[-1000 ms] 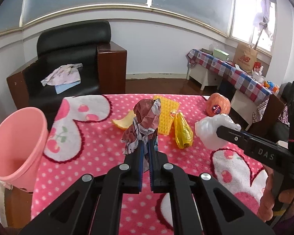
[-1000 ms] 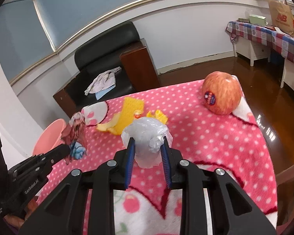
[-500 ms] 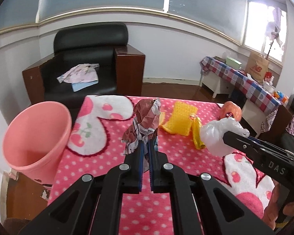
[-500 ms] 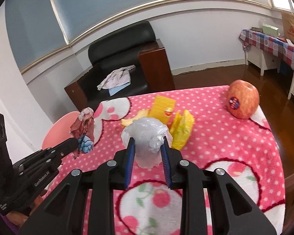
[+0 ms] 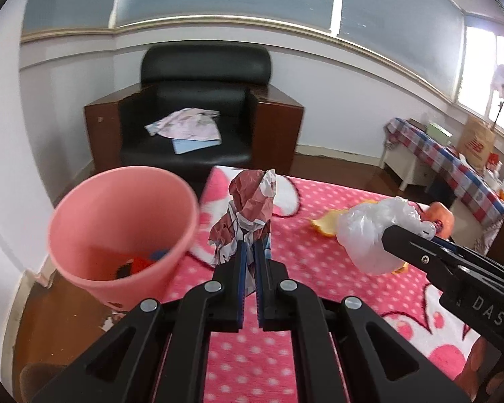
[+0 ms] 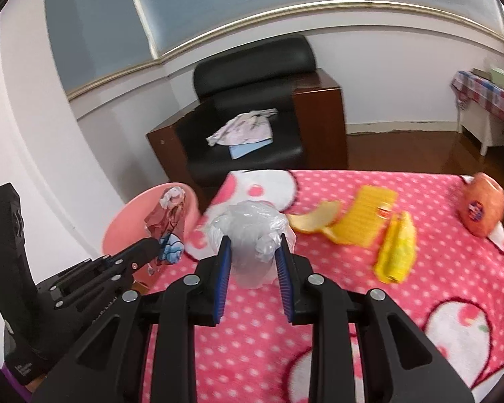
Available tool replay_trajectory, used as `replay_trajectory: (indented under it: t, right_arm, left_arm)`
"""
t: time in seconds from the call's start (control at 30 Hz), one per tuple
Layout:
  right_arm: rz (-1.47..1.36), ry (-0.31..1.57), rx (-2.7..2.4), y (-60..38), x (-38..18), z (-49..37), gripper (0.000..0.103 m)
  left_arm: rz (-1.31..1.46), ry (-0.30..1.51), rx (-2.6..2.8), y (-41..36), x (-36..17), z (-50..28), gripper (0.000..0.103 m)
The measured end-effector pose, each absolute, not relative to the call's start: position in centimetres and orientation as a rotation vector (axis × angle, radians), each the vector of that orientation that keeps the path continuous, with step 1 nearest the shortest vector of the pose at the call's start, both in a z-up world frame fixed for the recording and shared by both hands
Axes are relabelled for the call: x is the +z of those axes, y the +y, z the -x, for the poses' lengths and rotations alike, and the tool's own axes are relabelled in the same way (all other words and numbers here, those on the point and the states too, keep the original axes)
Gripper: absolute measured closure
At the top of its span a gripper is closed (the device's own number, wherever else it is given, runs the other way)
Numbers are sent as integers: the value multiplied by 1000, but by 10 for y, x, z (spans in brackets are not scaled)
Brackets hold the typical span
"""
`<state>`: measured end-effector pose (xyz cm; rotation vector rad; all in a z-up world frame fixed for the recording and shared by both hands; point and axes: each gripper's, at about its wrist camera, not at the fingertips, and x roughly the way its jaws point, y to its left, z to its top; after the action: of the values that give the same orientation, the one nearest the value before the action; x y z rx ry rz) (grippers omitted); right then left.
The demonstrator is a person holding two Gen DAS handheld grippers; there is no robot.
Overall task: Collect trash
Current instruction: 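Carry the wrapper and plastic bag to the pink bucket and release both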
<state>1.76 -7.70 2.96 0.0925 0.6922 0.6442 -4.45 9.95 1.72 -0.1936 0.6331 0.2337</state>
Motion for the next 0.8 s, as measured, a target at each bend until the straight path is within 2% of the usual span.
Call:
replay_trajectory:
  t: [0.8]
  right_arm:
    - [76,724,826,75,32,-24,76]
  left_arm:
    - [295,609,462,223,-6,56,98]
